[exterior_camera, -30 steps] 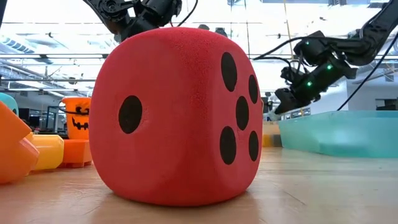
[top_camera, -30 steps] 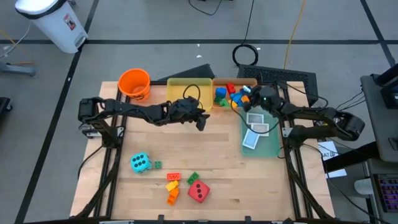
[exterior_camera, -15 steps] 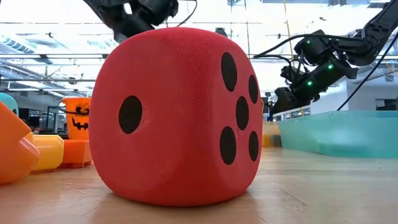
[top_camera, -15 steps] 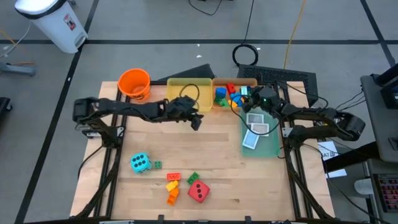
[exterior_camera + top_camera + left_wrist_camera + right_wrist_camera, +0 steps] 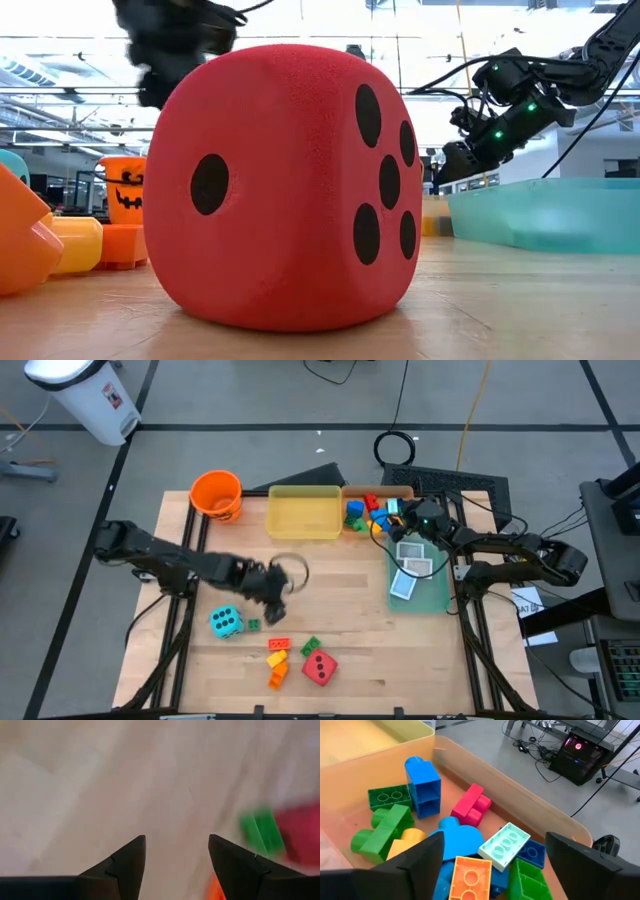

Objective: Pick & Place Toys
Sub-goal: Put the green game piece into the orange bin

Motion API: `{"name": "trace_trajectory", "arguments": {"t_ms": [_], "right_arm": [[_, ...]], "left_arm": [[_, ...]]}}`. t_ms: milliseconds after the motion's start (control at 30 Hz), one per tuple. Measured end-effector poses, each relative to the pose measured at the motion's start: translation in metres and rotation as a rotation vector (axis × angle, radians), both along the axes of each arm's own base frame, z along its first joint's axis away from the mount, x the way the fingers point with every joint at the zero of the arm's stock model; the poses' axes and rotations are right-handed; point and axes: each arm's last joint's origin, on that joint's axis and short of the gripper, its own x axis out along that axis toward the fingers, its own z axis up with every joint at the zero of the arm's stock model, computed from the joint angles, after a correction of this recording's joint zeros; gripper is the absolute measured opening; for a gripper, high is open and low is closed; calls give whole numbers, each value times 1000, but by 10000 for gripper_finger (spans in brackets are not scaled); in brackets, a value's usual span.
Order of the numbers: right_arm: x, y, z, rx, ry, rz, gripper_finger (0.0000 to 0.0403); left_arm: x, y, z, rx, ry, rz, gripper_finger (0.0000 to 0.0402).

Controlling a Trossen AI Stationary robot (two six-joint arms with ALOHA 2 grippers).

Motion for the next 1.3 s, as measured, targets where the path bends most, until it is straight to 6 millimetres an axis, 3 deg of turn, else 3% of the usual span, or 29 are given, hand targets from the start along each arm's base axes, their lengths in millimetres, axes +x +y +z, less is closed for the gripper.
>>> {"name": "trace_trajectory", "arguments": {"t_ms": [200,400,733,967,1300], "right_arm": [[0,0,0,-2,-2,1,309],[2,1,0,25,-31,69,308],[3,2,1,38,-52,114,308],[3,2,1,38,-52,115,308],[3,2,1,41,-49,115,308]], "left_arm": [[-18,-52,-22,70,192,-289,223],[-23,-76,-43,151,288,-348,223],[-29,-75,-69,179,518,-247,223],[-31,-75,-72,167,532,-296,223],[-42,-68,-105,75,499,-315,223]]}}
